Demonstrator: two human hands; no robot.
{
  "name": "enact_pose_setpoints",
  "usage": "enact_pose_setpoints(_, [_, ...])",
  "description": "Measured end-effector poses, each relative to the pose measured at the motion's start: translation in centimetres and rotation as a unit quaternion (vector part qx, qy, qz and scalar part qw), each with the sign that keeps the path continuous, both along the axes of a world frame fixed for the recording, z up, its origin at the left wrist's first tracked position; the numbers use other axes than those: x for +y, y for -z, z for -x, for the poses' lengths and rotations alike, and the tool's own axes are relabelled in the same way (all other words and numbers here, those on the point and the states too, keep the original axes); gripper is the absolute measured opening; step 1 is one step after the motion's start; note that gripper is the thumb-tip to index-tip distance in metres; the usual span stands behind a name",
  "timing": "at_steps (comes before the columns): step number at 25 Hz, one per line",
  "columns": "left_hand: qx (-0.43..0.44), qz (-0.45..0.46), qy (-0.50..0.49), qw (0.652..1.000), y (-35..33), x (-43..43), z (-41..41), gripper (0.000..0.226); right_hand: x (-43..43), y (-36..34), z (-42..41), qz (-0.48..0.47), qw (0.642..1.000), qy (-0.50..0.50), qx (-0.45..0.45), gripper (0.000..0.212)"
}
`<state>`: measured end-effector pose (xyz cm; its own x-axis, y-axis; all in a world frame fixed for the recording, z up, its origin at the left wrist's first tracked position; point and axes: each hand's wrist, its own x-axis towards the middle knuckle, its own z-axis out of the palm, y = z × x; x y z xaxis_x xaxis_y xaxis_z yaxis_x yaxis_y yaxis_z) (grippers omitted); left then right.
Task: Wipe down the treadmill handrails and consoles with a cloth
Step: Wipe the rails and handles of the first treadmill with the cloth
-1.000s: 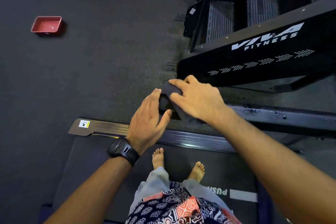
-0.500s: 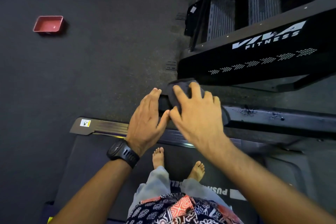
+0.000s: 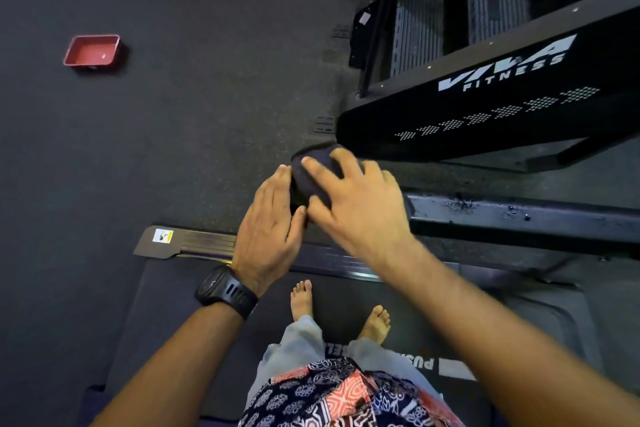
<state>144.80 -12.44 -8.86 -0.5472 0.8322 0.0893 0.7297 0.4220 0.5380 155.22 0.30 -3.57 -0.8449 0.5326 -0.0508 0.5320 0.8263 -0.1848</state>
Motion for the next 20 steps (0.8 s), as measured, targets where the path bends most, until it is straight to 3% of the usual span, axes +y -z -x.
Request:
enact_pose_setpoints(3, [0.009,0.004,0.011,1.0,0.0,-0.1,-0.1,0.065,0.8,0.0,-1.5,-0.024,0.992,0.125,-0.023,0.055])
enact_pose_setpoints(6, [0.0,0.0,0.012,1.0,0.0,0.1,-0.2,0.066,-3.0,0.0,-1.8,-0.047,0.998,0.047,-0.002,0.056])
enact_pose_setpoints(8, [0.016,0.004,0.017,1.0,0.1,0.1,-0.1,0.066,-0.5,-0.1,-0.4,-0.022,1.0,0.006,-0.01,0.056])
enact_pose_setpoints(10, [0.028,0.012,0.013,0.999,0.2,0.2,-0.2,0.066,1.5,-0.6,-1.2,-0.019,0.995,0.092,-0.028,0.057])
enact_pose_setpoints(12, [0.024,0.018,0.008,1.0,0.0,0.3,-0.5,0.067,-0.1,0.0,-3.1,-0.08,0.987,0.141,-0.015,0.061])
enact_pose_setpoints(16, [0.04,0.027,0.012,0.999,0.1,0.2,-0.2,0.067,-1.2,0.1,-0.4,-0.049,0.999,0.009,-0.002,0.057])
enact_pose_setpoints(18, [0.053,0.031,0.014,0.998,-0.1,0.1,-0.2,0.067,1.1,-0.6,-0.4,0.004,0.997,0.065,-0.033,0.055])
enact_pose_setpoints(20, [0.035,0.027,0.02,0.999,-0.3,0.3,-0.5,0.067,0.5,0.0,-2.3,-0.032,0.988,0.139,-0.054,0.056])
